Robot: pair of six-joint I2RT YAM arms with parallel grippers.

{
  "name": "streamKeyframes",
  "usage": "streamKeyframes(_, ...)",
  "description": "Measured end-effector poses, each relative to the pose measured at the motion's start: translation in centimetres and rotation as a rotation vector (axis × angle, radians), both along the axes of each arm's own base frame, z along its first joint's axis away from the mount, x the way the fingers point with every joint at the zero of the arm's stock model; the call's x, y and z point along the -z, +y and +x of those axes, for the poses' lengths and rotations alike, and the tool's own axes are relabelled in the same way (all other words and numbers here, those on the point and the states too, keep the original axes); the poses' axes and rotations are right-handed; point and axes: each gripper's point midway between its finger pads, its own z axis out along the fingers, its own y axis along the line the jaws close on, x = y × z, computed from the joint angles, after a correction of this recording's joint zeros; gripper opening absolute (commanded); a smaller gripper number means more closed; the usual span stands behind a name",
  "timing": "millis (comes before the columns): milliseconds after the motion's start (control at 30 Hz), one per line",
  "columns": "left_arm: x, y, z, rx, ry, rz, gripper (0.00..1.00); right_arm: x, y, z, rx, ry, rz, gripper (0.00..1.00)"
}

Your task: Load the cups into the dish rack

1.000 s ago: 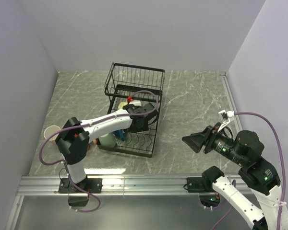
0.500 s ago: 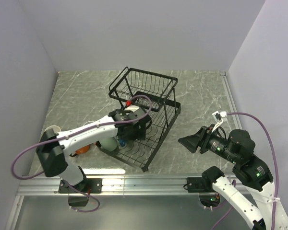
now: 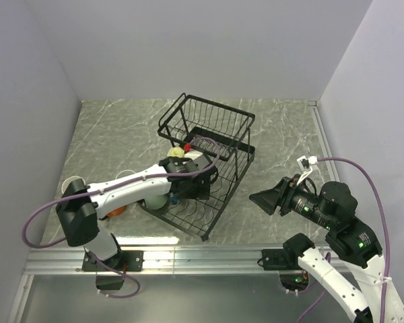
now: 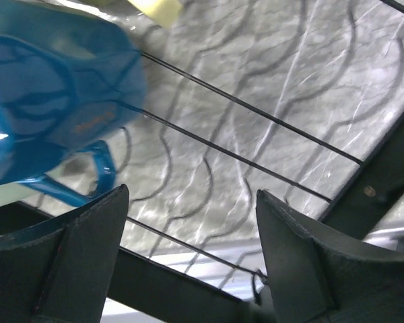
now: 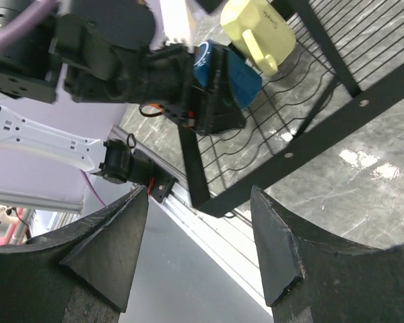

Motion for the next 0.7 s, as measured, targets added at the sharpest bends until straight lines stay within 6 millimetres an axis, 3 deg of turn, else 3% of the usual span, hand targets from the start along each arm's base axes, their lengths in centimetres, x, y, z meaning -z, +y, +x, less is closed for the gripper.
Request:
streamKeyframes(233, 3.4, -2.1, 1.0, 0.005, 0.003, 0.030, 0.79, 0.5, 0.0, 0.1, 0.002, 0.009, -0.009, 0.69)
streamKeyframes(500, 3.6, -4.8, 2.8, -0.014, -0.014, -0.018, 0.85, 1.2, -0.3, 0.4, 0.020, 0.015, -0.034, 0.68)
streamKeyframes(700, 3.4, -7.0, 2.4, 0.011, 0.040, -0.071, 0.89, 1.6, -0.7, 0.5, 0.037, 0.012, -0.055, 0.68)
